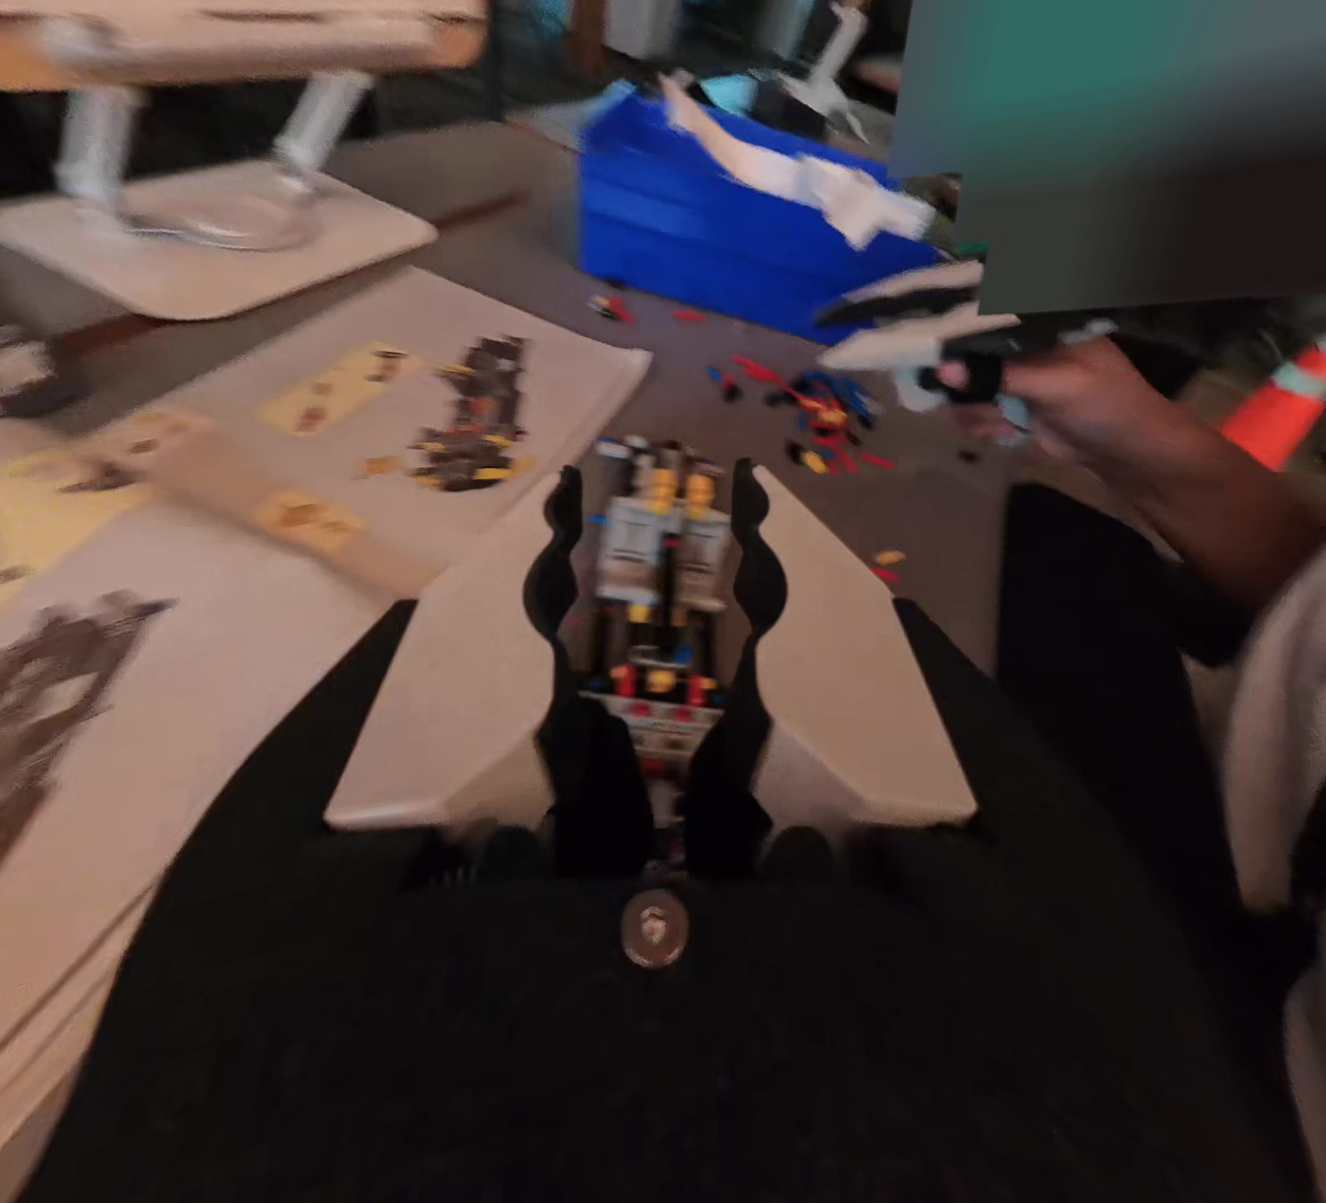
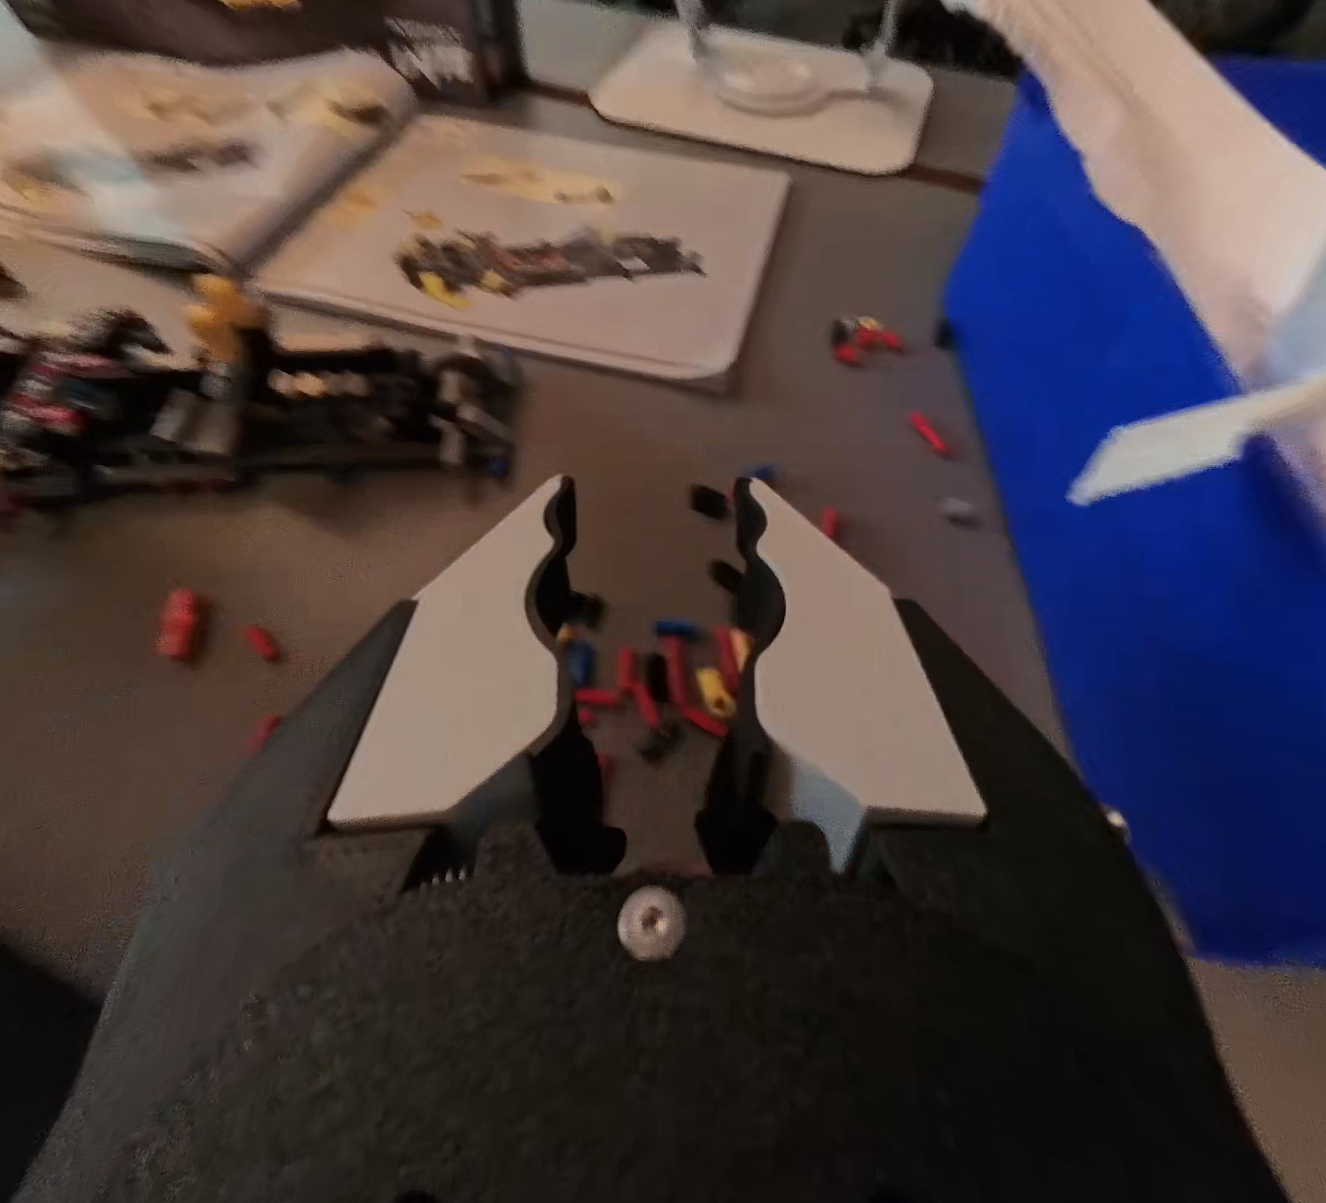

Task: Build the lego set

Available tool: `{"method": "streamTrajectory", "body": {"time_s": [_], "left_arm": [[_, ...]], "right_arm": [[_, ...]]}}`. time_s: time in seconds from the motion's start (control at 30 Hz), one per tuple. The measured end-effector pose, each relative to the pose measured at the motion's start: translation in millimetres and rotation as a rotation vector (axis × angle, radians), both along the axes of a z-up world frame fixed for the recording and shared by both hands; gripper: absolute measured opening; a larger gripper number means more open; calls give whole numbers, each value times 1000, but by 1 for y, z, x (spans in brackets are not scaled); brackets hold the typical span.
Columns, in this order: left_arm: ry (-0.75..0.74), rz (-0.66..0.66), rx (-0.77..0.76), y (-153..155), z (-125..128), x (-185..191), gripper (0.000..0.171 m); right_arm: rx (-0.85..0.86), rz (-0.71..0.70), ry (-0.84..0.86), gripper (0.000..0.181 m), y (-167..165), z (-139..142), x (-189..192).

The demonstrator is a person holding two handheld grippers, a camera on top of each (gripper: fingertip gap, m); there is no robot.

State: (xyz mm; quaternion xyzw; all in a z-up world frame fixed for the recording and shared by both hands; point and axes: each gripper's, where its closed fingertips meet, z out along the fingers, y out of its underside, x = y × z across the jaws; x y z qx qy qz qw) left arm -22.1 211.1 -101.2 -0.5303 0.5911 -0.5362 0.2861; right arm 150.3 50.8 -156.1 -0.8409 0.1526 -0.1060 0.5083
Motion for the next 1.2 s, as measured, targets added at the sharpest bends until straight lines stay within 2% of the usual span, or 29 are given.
{"method": "streamTrajectory", "body": {"time_s": [0.13, 0.23, 0.4, 0.63, 0.83, 0.97, 1.07, 1.13, 1.2], "left_arm": [[-12, 271, 50, 80, -2, -10, 36], [-13, 375, 93, 104, -4, -14, 33], [0, 370, 132, 98, -12, -9, 31], [44, 353, 240, 89, -25, -5, 31], [17, 377, 239, 92, -18, -7, 31], [5, 390, 221, 95, -15, -8, 31], [8, 386, 223, 95, -15, -8, 31], [6, 392, 233, 95, -15, -8, 31], [5, 394, 240, 96, -15, -8, 31]], "right_arm": [[-150, -39, 37, 43, -22, -23, 24], [-206, 58, 120, 35, -18, -39, 8], [-169, 131, 153, 24, 3, -39, -8], [-265, 84, 101, 26, 22, -51, 21], [-305, 63, 154, 25, 27, -63, 27], [-289, 56, 172, 15, 28, -66, 29], [-292, 76, 164, 14, 28, -65, 27], [-248, 154, 166, 14, 31, -53, 12], [-189, 340, 180, 14, 35, -35, -28]]}}
